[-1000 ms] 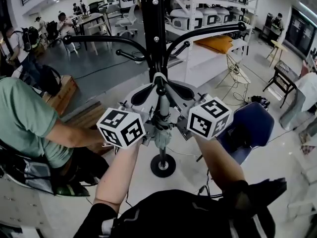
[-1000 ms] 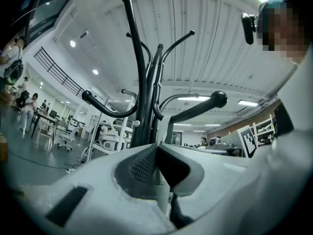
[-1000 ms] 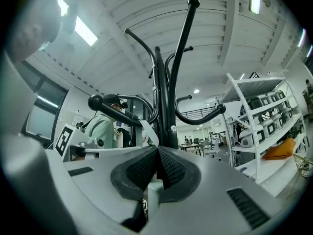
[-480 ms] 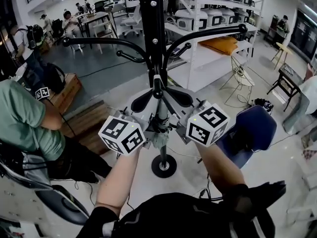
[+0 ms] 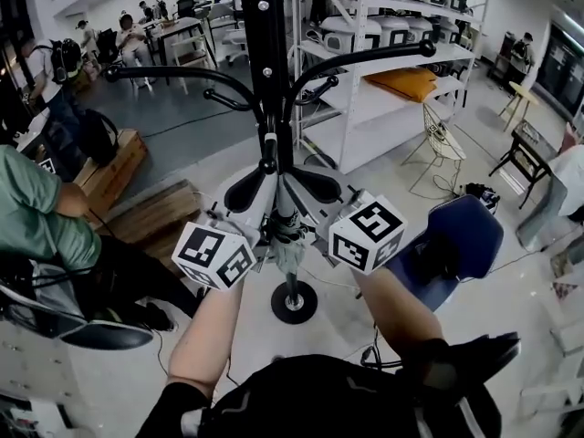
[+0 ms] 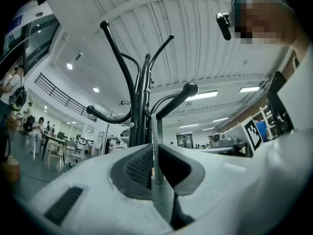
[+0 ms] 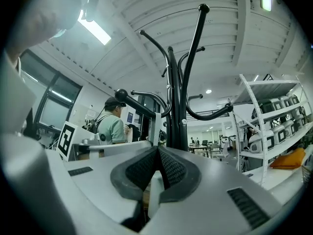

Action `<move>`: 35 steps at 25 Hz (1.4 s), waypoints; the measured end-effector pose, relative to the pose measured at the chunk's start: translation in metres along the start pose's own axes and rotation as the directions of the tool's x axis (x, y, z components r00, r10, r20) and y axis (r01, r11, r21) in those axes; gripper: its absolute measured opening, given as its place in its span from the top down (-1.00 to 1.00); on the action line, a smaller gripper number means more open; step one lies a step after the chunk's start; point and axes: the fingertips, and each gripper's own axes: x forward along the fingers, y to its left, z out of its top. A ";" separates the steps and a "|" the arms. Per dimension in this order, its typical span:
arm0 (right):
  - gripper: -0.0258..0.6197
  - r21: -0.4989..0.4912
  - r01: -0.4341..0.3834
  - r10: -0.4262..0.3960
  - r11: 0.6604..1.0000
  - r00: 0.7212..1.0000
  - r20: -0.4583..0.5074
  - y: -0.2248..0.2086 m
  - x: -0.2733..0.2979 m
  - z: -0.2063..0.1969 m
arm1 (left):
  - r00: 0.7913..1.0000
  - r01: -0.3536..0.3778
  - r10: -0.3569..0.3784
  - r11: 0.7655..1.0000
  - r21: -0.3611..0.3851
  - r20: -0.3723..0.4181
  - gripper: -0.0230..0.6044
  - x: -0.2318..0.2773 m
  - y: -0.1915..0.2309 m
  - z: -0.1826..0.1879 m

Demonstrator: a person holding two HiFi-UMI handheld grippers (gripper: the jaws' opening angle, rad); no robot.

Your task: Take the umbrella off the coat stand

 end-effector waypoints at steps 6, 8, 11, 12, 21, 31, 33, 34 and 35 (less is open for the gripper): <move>0.89 0.010 0.005 -0.005 1.000 1.000 -0.004 -0.002 -0.020 -0.005 | 0.999 -0.027 0.028 0.999 0.018 -0.044 0.85 -0.005 -0.009 -0.012; 0.89 0.013 -0.003 0.003 1.000 1.000 -0.006 0.001 -0.026 -0.007 | 0.998 -0.041 0.042 0.999 0.022 -0.044 0.85 -0.009 -0.011 -0.013; 0.90 0.018 -0.013 0.013 1.000 1.000 -0.013 0.005 -0.038 -0.007 | 0.997 -0.067 0.068 0.998 0.010 -0.039 0.85 -0.016 -0.017 -0.011; 0.89 0.021 -0.014 0.014 1.000 1.000 -0.015 0.006 -0.043 -0.007 | 0.996 -0.082 0.082 0.997 -0.002 -0.036 0.85 -0.019 -0.019 -0.010; 0.90 0.024 -0.053 0.053 0.998 0.999 -0.009 0.026 -0.088 -0.003 | 0.986 -0.151 0.149 0.988 -0.021 -0.080 0.86 -0.052 -0.058 -0.016; 0.90 -0.019 -0.089 0.088 0.996 0.995 -0.043 0.043 -0.147 -0.019 | 0.975 -0.198 0.193 0.980 -0.034 -0.112 0.89 -0.079 -0.124 -0.034; 0.90 -0.010 -0.093 0.092 0.996 0.994 -0.052 0.045 -0.155 -0.022 | 0.970 -0.216 0.208 0.975 -0.050 -0.124 0.89 -0.086 -0.133 -0.039; 0.90 -0.006 -0.096 0.095 0.995 0.994 -0.056 0.046 -0.159 -0.025 | 0.967 -0.227 0.217 0.972 -0.061 -0.133 0.89 -0.090 -0.138 -0.042; 0.90 -0.001 -0.101 0.101 0.995 0.993 -0.062 0.047 -0.163 -0.028 | 0.964 -0.237 0.226 0.969 -0.069 -0.141 0.89 -0.094 -0.144 -0.044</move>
